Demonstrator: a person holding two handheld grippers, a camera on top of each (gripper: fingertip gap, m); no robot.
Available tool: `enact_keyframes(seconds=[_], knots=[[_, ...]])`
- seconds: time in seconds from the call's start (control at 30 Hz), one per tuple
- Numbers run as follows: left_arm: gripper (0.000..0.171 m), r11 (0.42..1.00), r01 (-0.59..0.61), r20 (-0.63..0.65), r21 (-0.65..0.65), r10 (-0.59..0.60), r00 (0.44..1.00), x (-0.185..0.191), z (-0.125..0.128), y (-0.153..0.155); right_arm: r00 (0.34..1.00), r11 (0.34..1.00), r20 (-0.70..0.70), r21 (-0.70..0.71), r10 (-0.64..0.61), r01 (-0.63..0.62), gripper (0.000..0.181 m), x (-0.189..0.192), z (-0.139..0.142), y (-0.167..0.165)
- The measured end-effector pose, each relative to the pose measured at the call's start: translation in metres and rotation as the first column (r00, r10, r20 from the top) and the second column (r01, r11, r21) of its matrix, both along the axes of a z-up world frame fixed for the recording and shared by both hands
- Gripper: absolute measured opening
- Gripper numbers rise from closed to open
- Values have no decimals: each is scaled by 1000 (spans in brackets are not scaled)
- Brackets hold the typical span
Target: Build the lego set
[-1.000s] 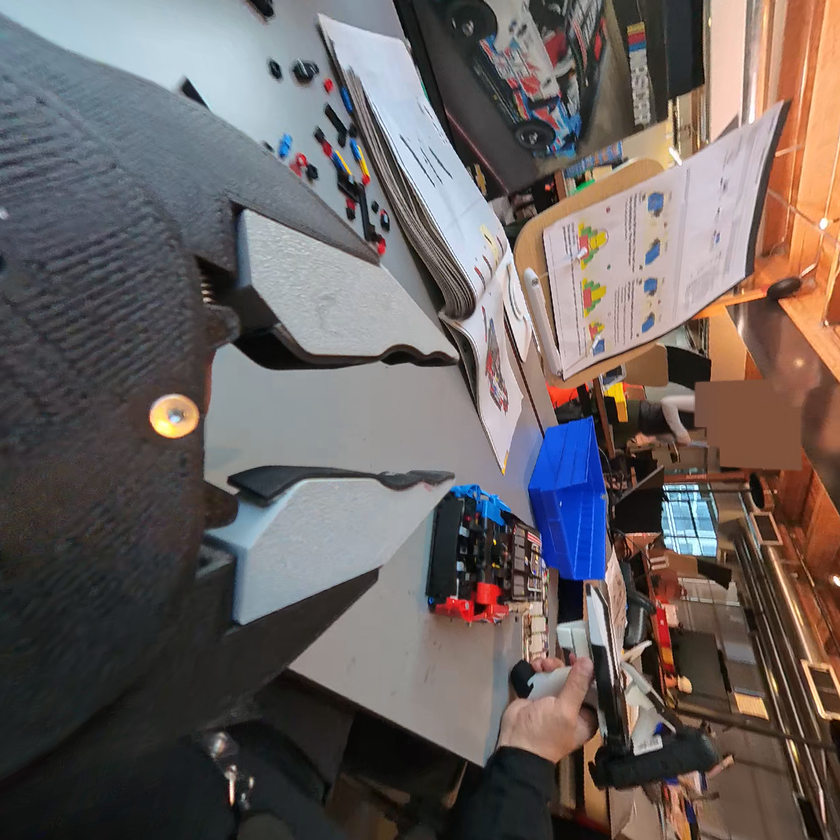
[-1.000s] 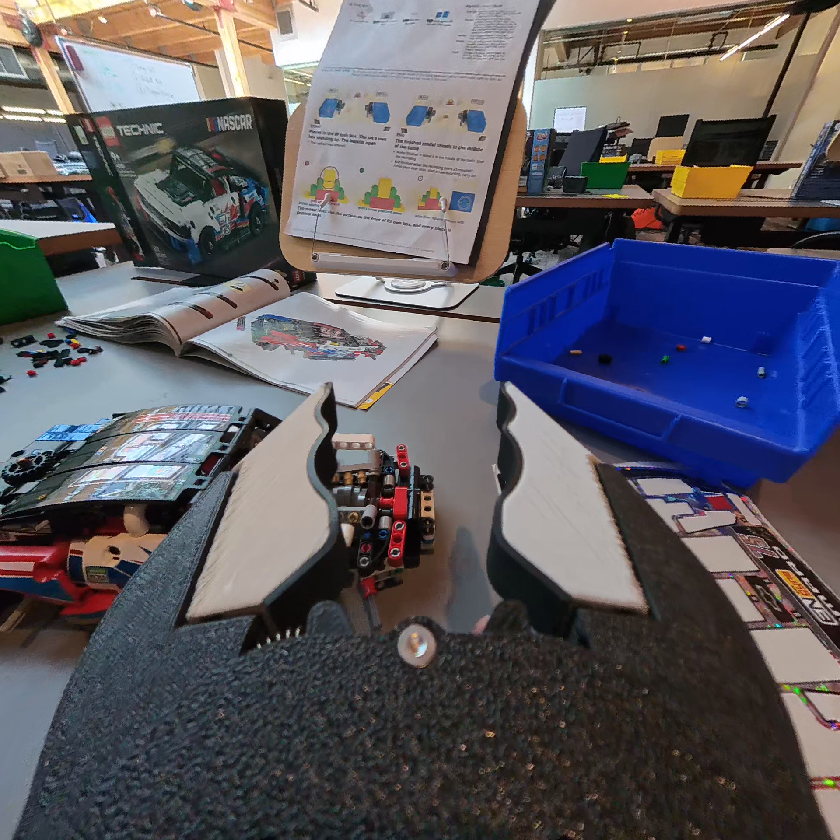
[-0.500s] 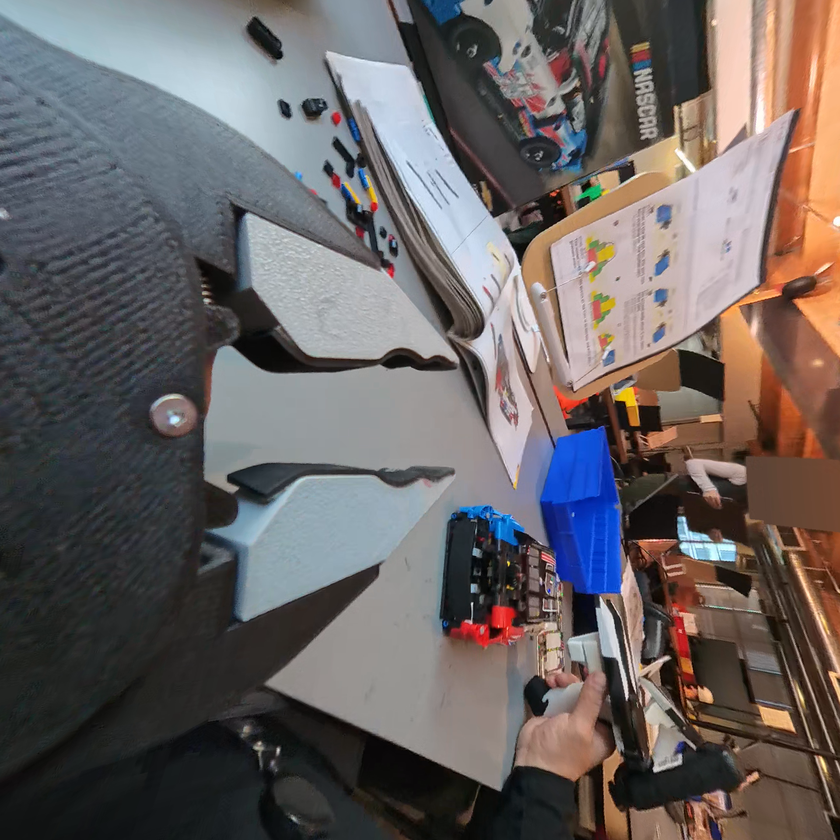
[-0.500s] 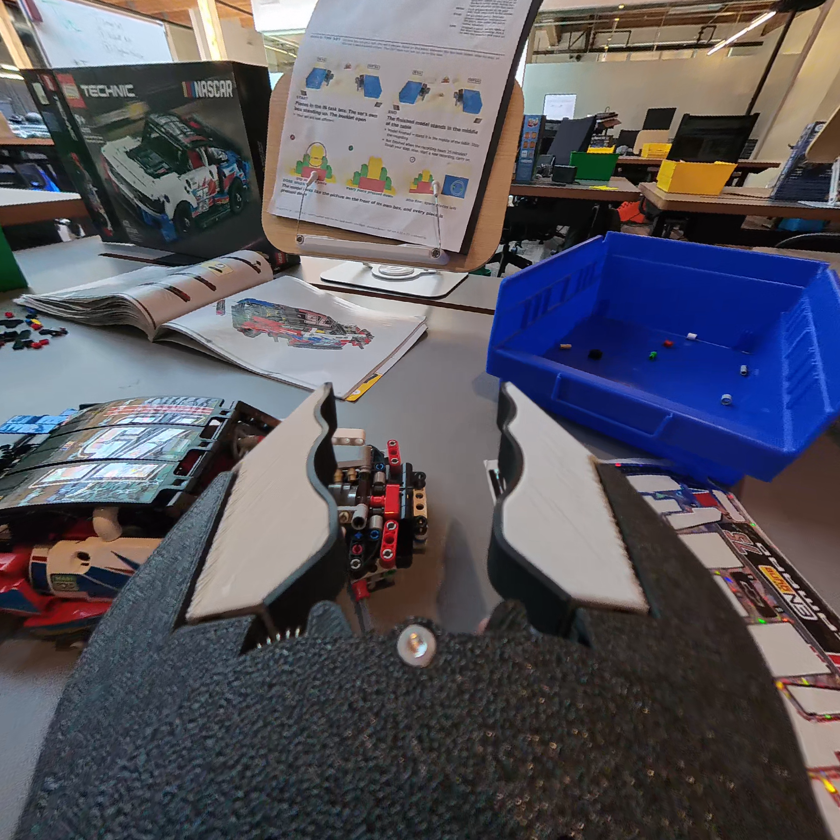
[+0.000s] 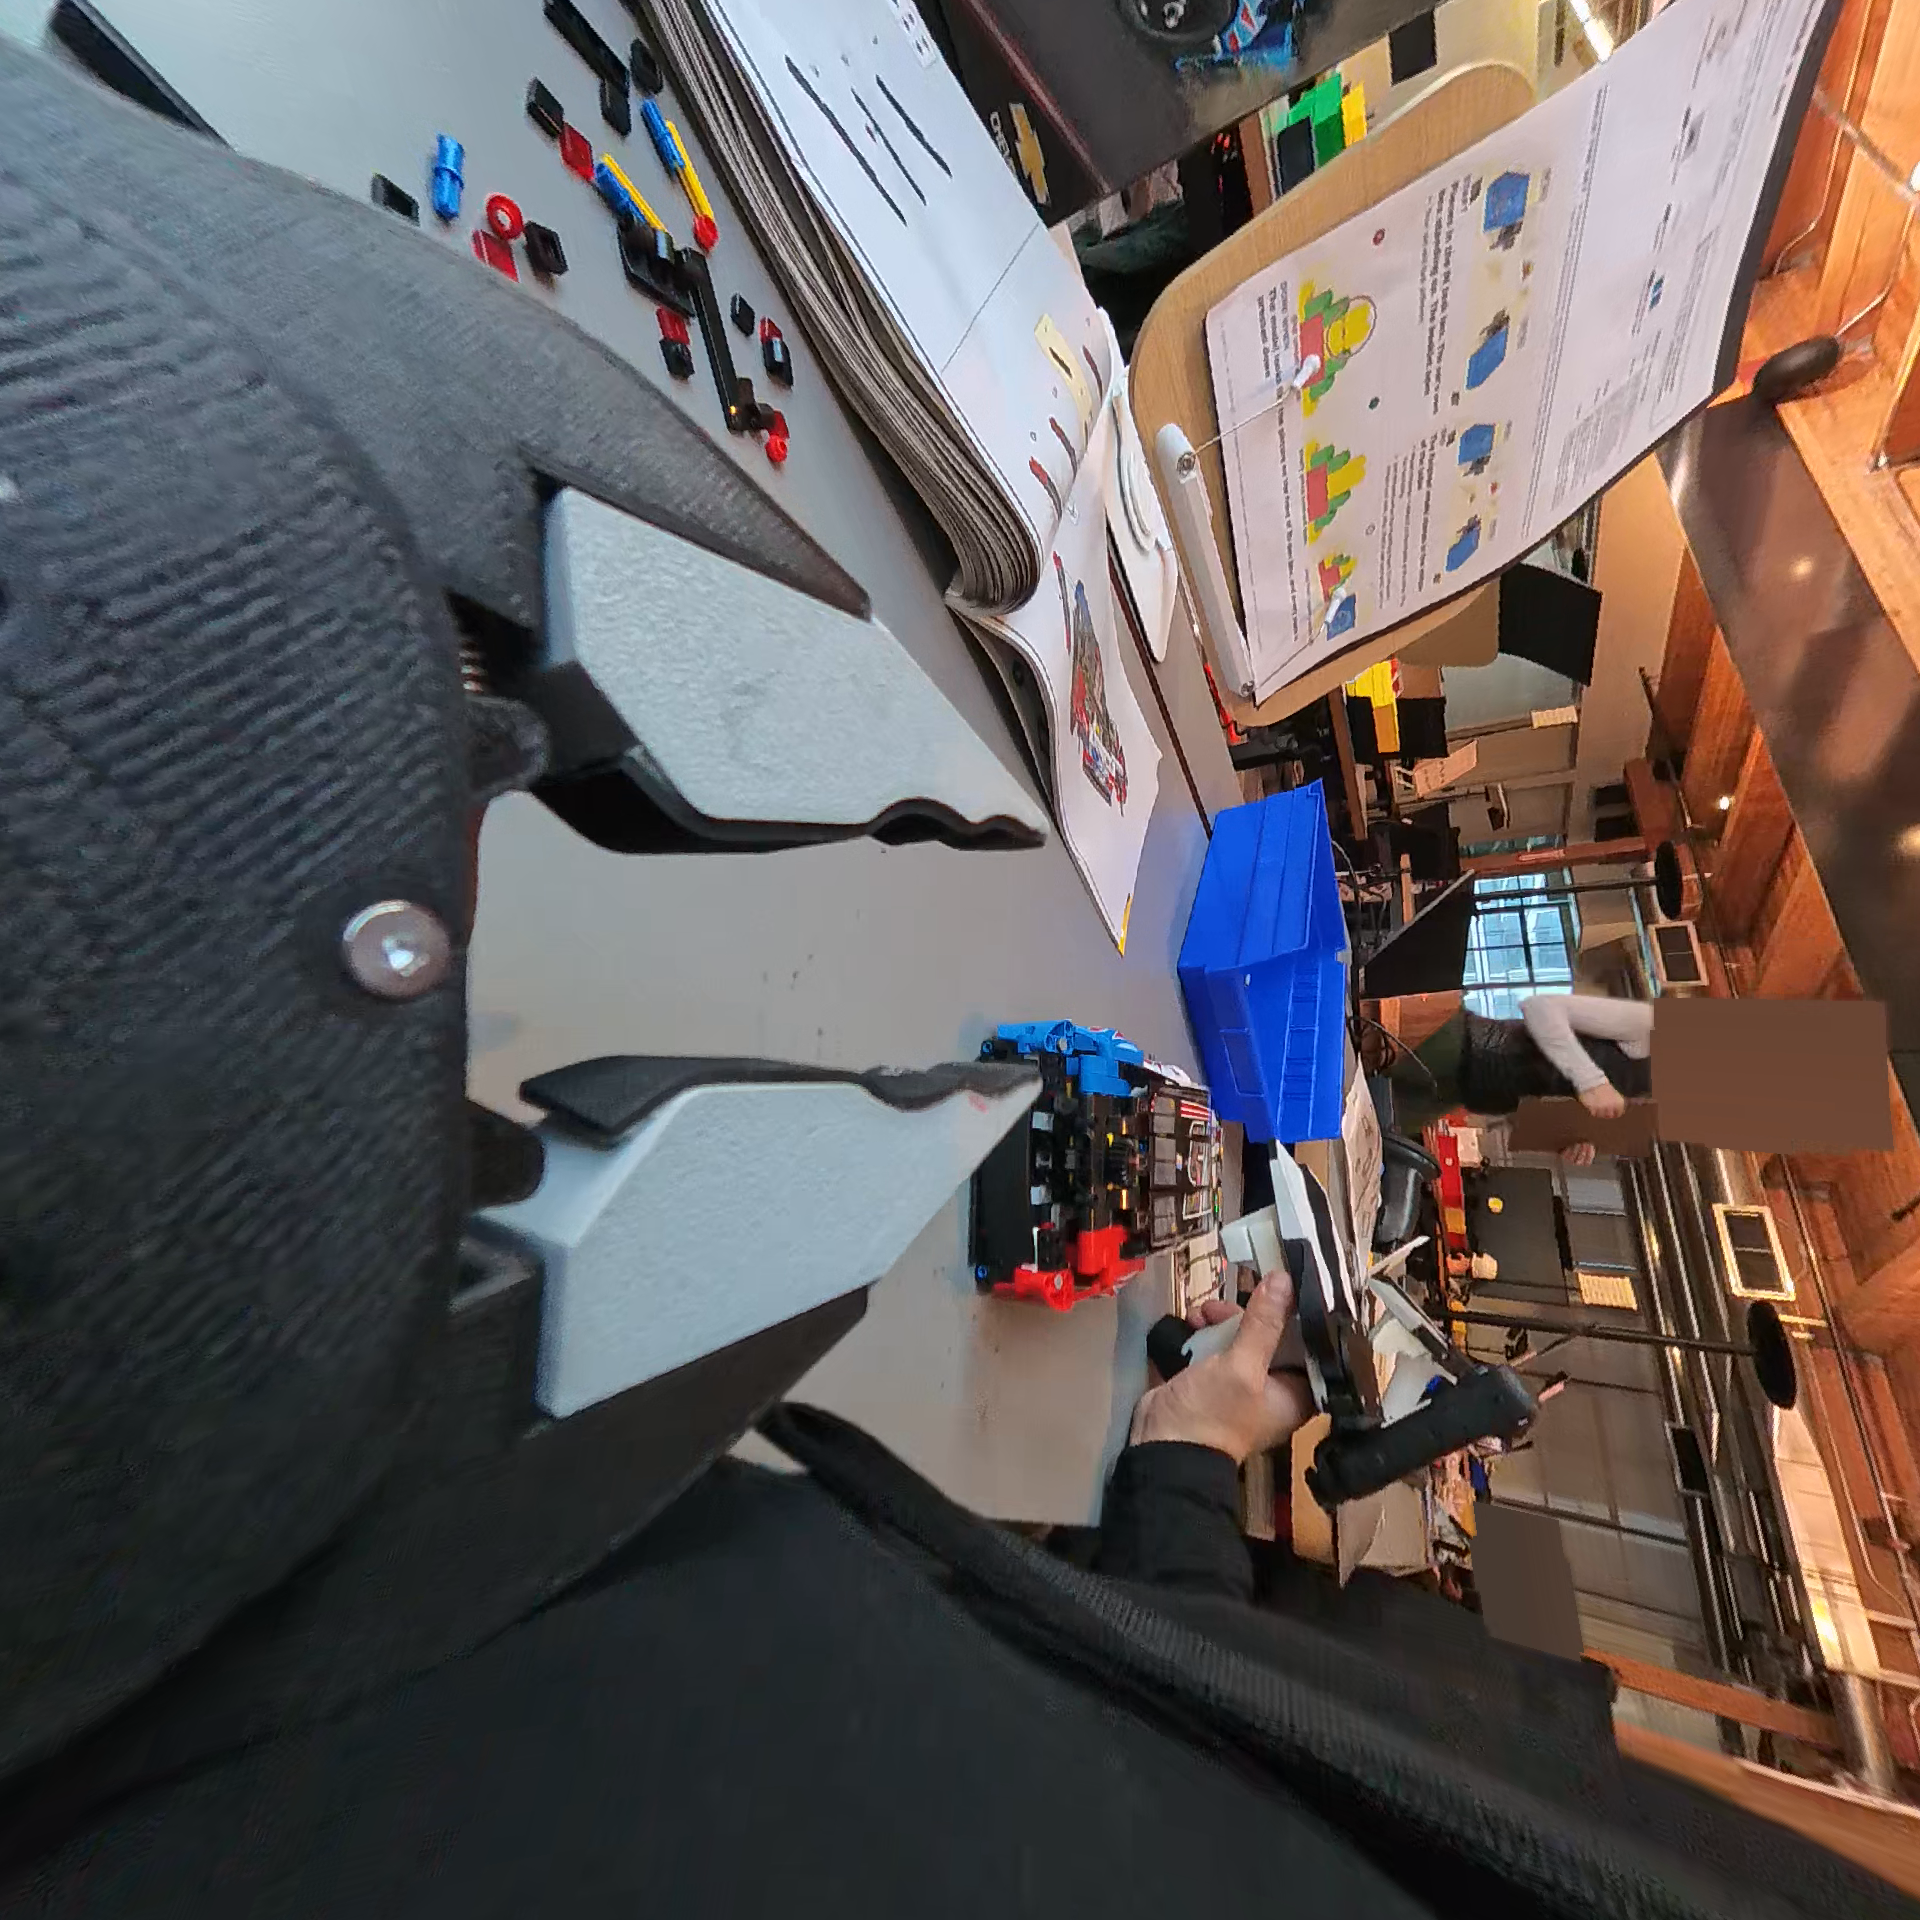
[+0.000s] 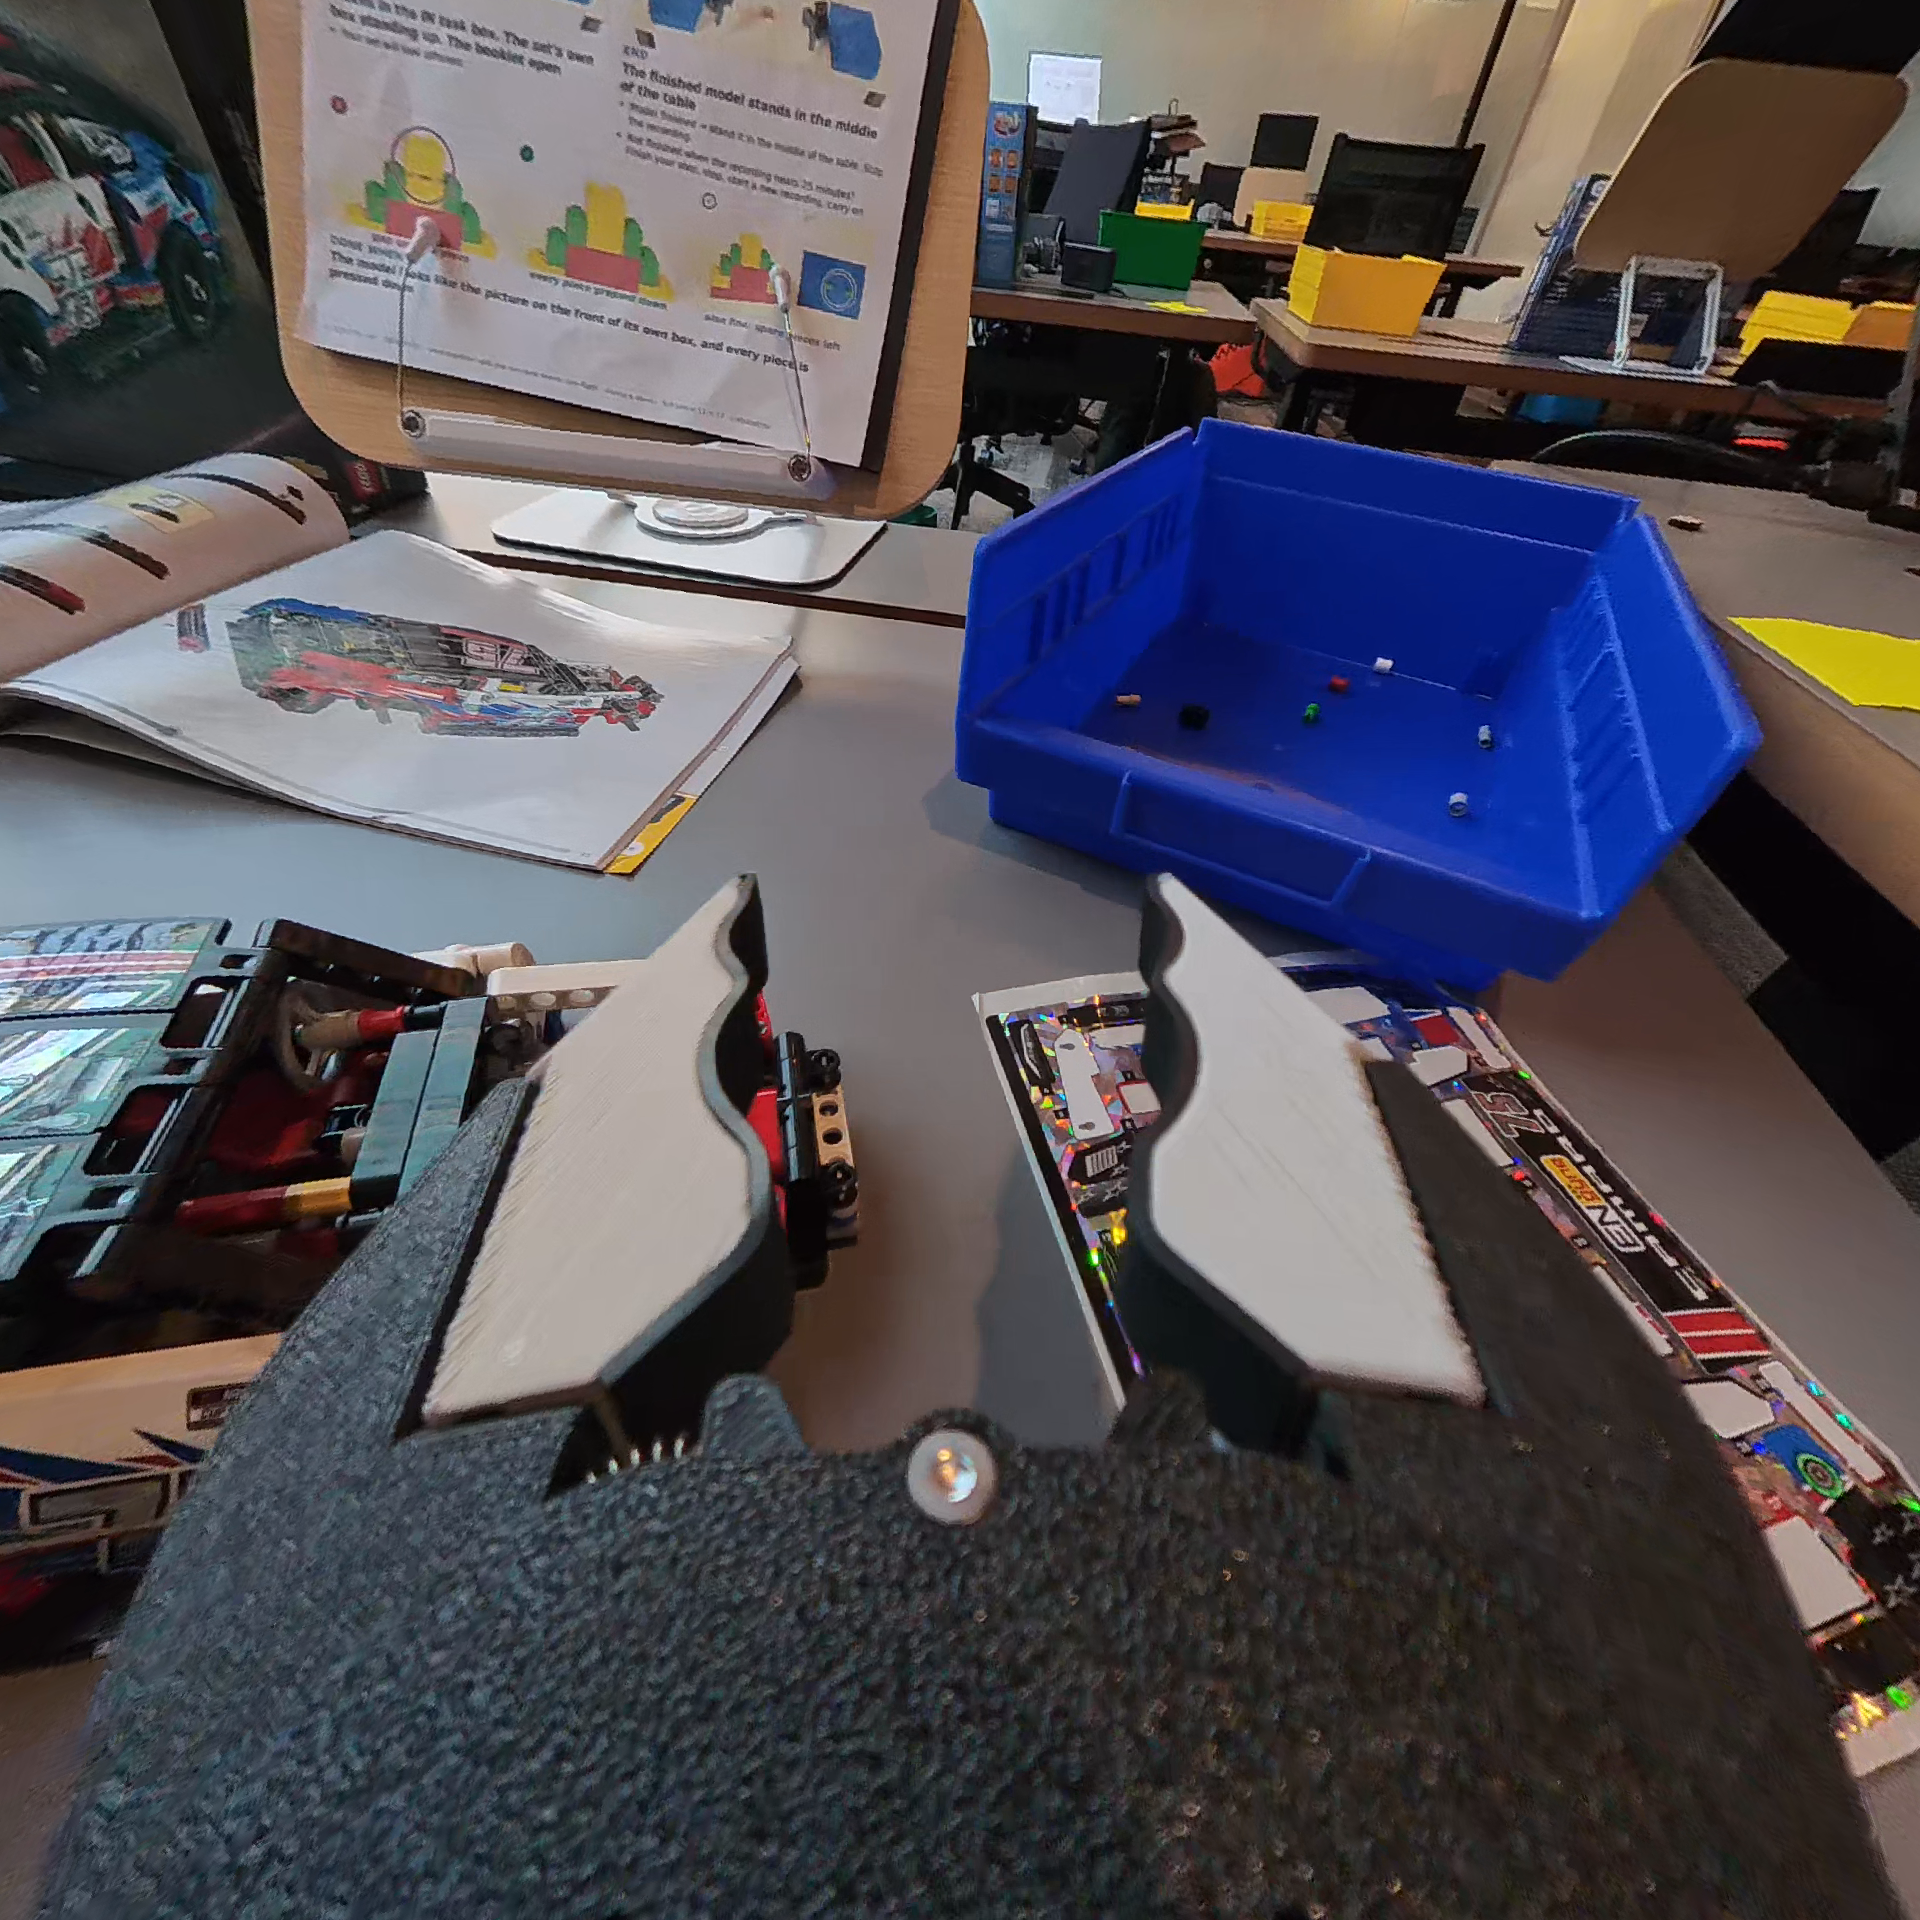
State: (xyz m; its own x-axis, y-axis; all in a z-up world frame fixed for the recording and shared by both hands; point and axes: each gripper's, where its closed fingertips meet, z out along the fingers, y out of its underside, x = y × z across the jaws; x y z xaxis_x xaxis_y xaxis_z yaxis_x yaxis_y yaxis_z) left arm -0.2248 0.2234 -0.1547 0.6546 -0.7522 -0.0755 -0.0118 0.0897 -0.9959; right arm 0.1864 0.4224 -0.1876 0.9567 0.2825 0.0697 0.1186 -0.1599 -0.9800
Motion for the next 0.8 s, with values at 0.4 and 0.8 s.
enact_keyframes(seconds=[0.4, 0.8], knots=[[43, 995, 35, -86, 97, -27, 996, 15, -1, -15, 998, 997, 16, 39, 65, -66, 70, -14, 6, -5], [41, 982, 61, -175, 176, -30, 984, 28, -5, -24, 994, 993, 12, 52, 106, -106, 69, -22, 9, -8]])
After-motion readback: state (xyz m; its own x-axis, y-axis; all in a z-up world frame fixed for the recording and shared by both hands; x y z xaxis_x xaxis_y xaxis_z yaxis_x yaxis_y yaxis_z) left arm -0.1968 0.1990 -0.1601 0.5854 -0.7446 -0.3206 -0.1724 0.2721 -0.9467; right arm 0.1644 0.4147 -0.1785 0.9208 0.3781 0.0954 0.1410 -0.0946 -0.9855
